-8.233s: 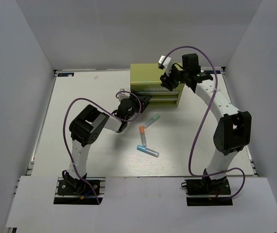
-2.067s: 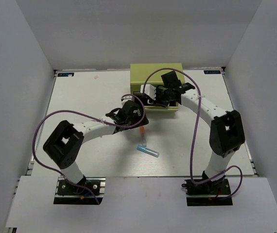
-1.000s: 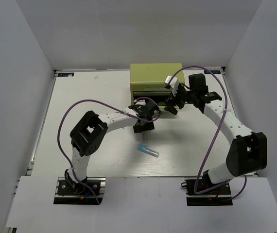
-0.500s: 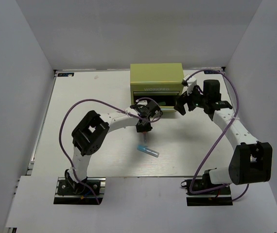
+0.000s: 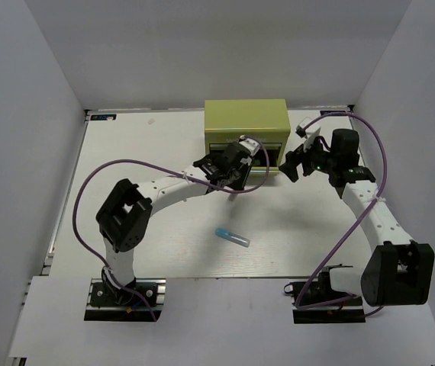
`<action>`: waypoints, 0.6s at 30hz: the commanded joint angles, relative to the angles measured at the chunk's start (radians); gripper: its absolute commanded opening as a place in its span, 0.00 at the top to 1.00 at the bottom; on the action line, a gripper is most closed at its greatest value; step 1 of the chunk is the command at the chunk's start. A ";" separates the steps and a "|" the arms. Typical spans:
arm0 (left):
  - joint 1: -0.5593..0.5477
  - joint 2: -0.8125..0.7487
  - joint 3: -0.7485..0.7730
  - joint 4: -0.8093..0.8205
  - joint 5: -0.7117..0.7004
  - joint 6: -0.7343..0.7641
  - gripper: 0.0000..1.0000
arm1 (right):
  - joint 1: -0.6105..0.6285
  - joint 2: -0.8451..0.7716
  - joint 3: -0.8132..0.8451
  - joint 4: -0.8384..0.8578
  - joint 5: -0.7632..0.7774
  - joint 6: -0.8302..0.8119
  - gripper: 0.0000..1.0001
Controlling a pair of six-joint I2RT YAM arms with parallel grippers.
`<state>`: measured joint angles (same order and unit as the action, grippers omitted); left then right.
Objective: Sort the stationery into containers
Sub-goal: Grab a piece of stationery with the left arm, then place the stationery into the container
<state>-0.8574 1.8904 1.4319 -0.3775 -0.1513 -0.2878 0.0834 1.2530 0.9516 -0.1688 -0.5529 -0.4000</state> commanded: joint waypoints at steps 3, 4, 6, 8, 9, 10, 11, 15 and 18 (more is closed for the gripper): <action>0.012 -0.131 0.035 0.144 0.195 0.489 1.00 | -0.014 -0.055 -0.045 0.063 -0.031 -0.010 0.10; 0.012 -0.157 0.024 0.144 0.307 0.563 1.00 | -0.020 -0.058 -0.053 0.068 -0.036 -0.011 0.10; 0.012 -0.184 -0.025 0.228 0.348 0.703 1.00 | -0.019 -0.064 -0.059 0.069 -0.042 -0.013 0.10; 0.021 -0.194 -0.041 0.279 0.357 0.775 1.00 | -0.022 -0.064 -0.063 0.072 -0.044 -0.010 0.10; 0.021 -0.176 -0.030 0.279 0.357 0.800 1.00 | -0.024 -0.066 -0.065 0.074 -0.047 -0.013 0.10; 0.032 -0.157 0.013 0.258 0.357 0.824 1.00 | -0.024 -0.067 -0.070 0.074 -0.045 -0.011 0.10; 0.043 -0.134 0.040 0.234 0.370 0.855 1.00 | -0.024 -0.070 -0.070 0.074 -0.047 -0.011 0.10; 0.061 -0.024 0.169 0.131 0.394 0.967 1.00 | -0.028 -0.086 -0.086 0.072 -0.047 -0.017 0.10; 0.083 0.030 0.206 0.121 0.394 1.013 1.00 | -0.027 -0.095 -0.096 0.072 -0.044 -0.017 0.10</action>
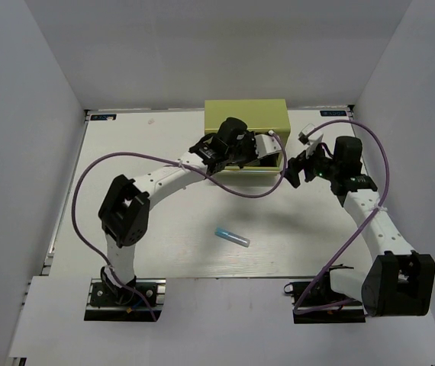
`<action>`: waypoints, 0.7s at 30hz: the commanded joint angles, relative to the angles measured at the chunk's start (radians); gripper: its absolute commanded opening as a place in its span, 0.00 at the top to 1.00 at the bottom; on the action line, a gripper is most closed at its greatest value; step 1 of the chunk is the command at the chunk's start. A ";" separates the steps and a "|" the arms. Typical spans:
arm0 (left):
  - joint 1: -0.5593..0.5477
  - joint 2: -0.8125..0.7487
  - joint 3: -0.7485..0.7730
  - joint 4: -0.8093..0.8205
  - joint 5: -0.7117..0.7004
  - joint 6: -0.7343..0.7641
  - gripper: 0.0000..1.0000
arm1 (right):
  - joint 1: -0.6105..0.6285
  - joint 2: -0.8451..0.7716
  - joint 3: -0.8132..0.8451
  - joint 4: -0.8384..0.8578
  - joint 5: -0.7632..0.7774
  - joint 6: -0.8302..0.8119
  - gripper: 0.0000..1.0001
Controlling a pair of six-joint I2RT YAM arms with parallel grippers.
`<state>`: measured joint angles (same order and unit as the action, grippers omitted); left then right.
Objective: Sort the stationery into containers
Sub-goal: Place the stationery into the container
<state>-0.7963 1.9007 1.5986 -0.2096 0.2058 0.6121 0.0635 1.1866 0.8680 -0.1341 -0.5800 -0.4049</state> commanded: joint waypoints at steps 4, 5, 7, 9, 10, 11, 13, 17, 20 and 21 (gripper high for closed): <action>0.043 0.067 0.077 -0.037 0.024 0.144 1.00 | -0.010 -0.039 -0.026 0.037 -0.017 -0.015 0.10; 0.052 0.084 0.086 -0.037 0.024 0.144 1.00 | -0.013 -0.041 -0.027 0.034 -0.017 -0.015 0.10; 0.052 0.096 0.095 -0.037 0.015 0.153 1.00 | -0.011 -0.041 -0.027 0.034 -0.021 -0.020 0.10; 0.052 0.106 0.095 -0.027 0.003 0.153 0.98 | -0.016 -0.041 -0.027 0.034 -0.027 -0.021 0.10; 0.052 0.115 0.095 -0.004 -0.006 0.153 0.92 | -0.013 -0.038 -0.027 0.033 -0.030 -0.023 0.10; 0.052 0.115 0.095 -0.004 -0.022 0.153 0.88 | -0.013 -0.036 -0.023 0.022 -0.043 -0.026 0.10; 0.052 0.126 0.095 0.009 -0.035 0.143 0.78 | -0.013 -0.035 -0.018 0.001 -0.055 -0.058 0.10; 0.052 0.117 0.095 0.027 -0.045 0.124 0.21 | -0.011 -0.025 -0.023 -0.012 -0.081 -0.090 0.10; 0.052 0.104 0.074 0.045 -0.054 0.112 0.16 | -0.011 0.002 -0.017 -0.074 -0.095 -0.129 0.10; 0.052 0.089 0.073 0.045 -0.063 0.112 0.11 | -0.010 0.046 -0.002 -0.112 -0.090 -0.141 0.10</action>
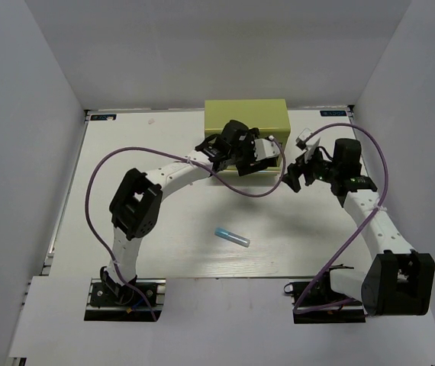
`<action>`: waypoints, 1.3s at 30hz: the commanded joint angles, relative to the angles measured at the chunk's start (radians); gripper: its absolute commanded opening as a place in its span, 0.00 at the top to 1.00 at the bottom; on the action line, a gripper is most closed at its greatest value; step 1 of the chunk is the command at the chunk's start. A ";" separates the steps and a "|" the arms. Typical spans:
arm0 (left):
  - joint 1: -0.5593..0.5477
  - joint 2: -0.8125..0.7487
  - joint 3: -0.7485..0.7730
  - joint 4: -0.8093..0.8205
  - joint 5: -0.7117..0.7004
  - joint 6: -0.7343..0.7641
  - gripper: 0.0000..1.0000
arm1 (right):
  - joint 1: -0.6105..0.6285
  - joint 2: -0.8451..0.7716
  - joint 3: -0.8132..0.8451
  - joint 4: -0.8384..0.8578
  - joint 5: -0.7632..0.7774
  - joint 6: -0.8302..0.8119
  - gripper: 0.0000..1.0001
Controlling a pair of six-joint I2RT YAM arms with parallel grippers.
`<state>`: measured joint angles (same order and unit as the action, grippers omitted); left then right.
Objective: Sort the stationery into containers
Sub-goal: Place the stationery into the container, then grab a piece of stationery with the right arm
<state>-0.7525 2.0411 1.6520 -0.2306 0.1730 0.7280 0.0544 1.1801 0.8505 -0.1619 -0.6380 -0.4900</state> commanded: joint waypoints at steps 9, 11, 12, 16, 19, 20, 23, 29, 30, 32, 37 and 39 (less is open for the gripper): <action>-0.010 -0.237 -0.132 0.139 -0.098 -0.210 0.00 | 0.013 0.000 -0.068 -0.169 -0.259 -0.275 0.10; -0.010 -0.307 -0.164 0.097 -0.124 -0.284 0.00 | 0.028 0.016 -0.053 -0.249 -0.299 -0.376 0.10; -0.010 -0.335 -0.205 0.087 -0.135 -0.370 0.00 | 0.047 0.051 -0.018 -0.348 -0.301 -0.451 0.10; 0.001 -0.488 -0.342 0.034 -0.208 -0.609 0.00 | 0.097 0.159 0.073 -0.576 -0.334 -0.590 0.10; 0.012 -0.623 -0.461 -0.004 -0.324 -0.850 0.00 | 0.247 0.095 -0.034 -0.381 -0.254 -0.501 0.14; 0.012 -0.654 -0.486 -0.027 -0.434 -0.916 0.00 | 0.280 0.086 -0.051 -0.343 -0.200 -0.475 0.15; 0.012 -0.783 -0.589 -0.113 -0.568 -1.162 0.00 | 0.427 0.098 -0.070 -0.242 -0.097 -0.354 0.25; 0.012 -1.013 -0.793 -0.145 -0.667 -1.335 0.00 | 0.669 0.179 -0.062 -0.073 0.150 -0.109 0.27; 0.012 -1.039 -0.802 -0.145 -0.667 -1.345 0.00 | 0.683 0.191 -0.057 -0.052 0.171 -0.092 0.27; 0.012 -1.101 -0.824 -0.180 -0.694 -1.358 0.00 | 0.720 0.249 -0.042 -0.048 0.240 -0.037 0.27; 0.012 -1.179 -0.845 -0.251 -0.716 -1.418 0.00 | 0.797 0.312 -0.024 -0.022 0.330 0.014 0.27; 0.012 -1.216 -0.856 -0.282 -0.725 -1.450 0.00 | 0.806 0.325 -0.036 -0.008 0.357 0.028 0.27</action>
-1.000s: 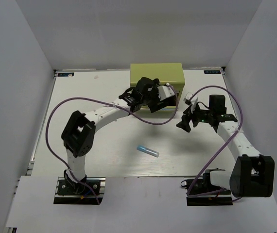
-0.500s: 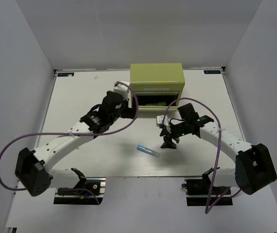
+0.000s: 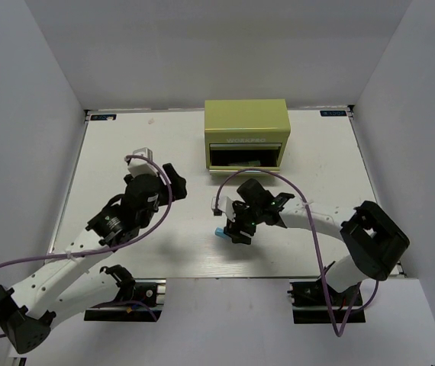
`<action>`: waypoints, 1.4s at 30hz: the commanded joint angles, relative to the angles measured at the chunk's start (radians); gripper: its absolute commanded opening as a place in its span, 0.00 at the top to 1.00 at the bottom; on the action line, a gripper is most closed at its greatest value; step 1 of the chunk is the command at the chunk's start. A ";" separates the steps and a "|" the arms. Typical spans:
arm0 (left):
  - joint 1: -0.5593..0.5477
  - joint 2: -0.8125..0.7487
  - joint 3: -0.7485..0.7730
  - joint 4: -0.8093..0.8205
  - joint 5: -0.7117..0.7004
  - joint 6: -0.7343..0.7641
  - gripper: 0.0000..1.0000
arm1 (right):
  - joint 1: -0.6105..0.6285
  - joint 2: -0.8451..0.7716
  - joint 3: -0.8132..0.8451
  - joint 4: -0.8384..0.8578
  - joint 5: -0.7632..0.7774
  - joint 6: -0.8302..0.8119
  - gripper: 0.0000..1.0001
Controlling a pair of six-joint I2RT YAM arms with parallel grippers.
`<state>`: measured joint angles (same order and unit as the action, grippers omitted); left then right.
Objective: Sort the stationery into containers
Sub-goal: Grab a piece of stationery with the right arm
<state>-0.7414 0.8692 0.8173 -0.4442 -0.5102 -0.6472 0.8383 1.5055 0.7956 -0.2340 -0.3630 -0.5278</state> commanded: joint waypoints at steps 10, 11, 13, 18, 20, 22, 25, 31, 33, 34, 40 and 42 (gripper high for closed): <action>0.000 -0.131 -0.092 -0.018 -0.042 -0.057 0.00 | 0.035 0.044 -0.042 0.078 0.119 0.023 0.42; 0.000 -0.116 -0.092 -0.001 -0.042 -0.042 0.00 | 0.036 0.050 -0.036 0.068 0.107 0.020 0.42; 0.000 -0.093 -0.092 0.036 -0.051 -0.020 0.00 | 0.038 0.065 -0.027 0.052 0.090 0.020 0.43; 0.000 -0.032 -0.083 0.081 0.016 0.015 0.00 | 0.033 0.134 0.037 0.015 0.107 -0.023 0.43; 0.000 -0.022 -0.096 0.113 0.056 0.015 0.00 | 0.022 0.163 0.051 0.009 0.114 -0.054 0.48; 0.000 -0.022 -0.107 0.122 0.079 -0.021 0.00 | 0.013 0.168 0.047 0.009 0.111 -0.075 0.55; 0.000 -0.022 -0.107 0.113 0.098 -0.081 0.00 | -0.014 0.136 0.014 0.002 0.040 -0.083 0.70; 0.000 -0.076 -0.145 0.087 0.102 -0.241 0.00 | -0.042 0.046 -0.024 -0.047 -0.059 -0.098 0.95; 0.000 -0.091 -0.156 0.114 0.102 -0.241 0.00 | -0.048 0.016 0.014 -0.091 -0.059 -0.092 0.96; 0.000 -0.101 -0.156 0.127 0.102 -0.230 0.00 | -0.057 0.012 0.046 -0.111 -0.047 -0.087 0.96; 0.000 -0.078 -0.247 0.324 0.150 -0.114 0.00 | -0.094 -0.034 0.097 -0.105 0.125 -0.152 0.98; 0.000 -0.068 -0.257 0.361 0.183 -0.144 0.00 | -0.110 -0.077 0.096 -0.096 0.151 -0.219 0.98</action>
<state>-0.7414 0.7963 0.5804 -0.1928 -0.3882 -0.7986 0.7559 1.4940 0.8562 -0.3183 -0.2874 -0.6575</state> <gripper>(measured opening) 0.997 0.321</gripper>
